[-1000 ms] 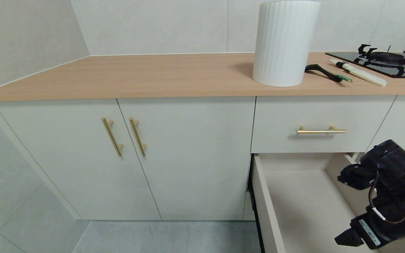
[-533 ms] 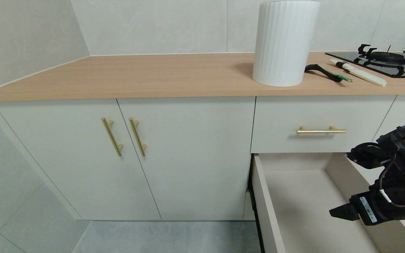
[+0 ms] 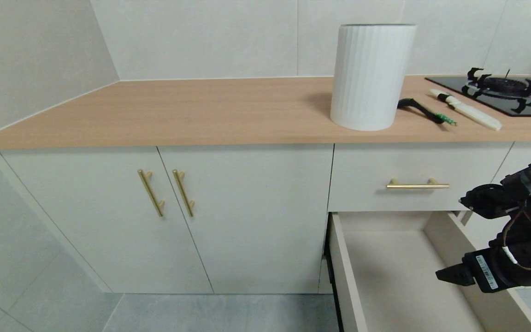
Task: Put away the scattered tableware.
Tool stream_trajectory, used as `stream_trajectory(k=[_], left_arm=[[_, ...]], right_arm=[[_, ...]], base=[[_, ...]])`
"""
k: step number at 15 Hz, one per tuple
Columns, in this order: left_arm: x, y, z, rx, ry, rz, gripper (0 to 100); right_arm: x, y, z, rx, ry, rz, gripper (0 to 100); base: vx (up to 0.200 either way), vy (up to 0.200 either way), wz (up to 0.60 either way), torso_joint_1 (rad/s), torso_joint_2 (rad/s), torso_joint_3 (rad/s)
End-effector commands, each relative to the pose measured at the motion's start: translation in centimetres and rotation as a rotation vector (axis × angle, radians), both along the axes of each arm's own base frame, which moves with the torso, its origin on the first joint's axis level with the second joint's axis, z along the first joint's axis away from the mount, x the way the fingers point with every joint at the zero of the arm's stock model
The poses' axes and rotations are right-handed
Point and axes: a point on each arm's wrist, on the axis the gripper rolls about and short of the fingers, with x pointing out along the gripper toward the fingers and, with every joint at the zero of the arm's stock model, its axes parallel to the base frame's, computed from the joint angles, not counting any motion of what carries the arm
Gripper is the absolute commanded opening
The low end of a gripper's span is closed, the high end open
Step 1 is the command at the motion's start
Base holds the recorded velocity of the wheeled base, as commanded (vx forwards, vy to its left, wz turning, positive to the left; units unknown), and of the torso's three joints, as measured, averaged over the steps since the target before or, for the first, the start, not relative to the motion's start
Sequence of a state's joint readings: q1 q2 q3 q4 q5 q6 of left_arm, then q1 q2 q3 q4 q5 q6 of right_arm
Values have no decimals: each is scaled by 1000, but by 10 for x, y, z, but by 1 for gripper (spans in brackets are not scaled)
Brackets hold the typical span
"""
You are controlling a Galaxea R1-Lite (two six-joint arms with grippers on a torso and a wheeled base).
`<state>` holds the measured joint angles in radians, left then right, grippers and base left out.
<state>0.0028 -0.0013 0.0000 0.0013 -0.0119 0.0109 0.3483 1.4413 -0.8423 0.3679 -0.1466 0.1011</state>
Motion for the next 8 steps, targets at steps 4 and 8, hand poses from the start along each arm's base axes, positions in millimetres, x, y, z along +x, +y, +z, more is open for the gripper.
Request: stream_trajectory(k=[4, 8], left_arm=[[0, 0, 0, 0, 2, 0, 100], [0, 0, 0, 0, 2, 0, 100]], right_arm=[[3, -3, 1, 7, -22, -17, 100], [3, -3, 2, 10, -31, -19, 100]], base=[[0, 0, 0, 156, -499, -268], [0, 0, 0, 239, -460, -275]])
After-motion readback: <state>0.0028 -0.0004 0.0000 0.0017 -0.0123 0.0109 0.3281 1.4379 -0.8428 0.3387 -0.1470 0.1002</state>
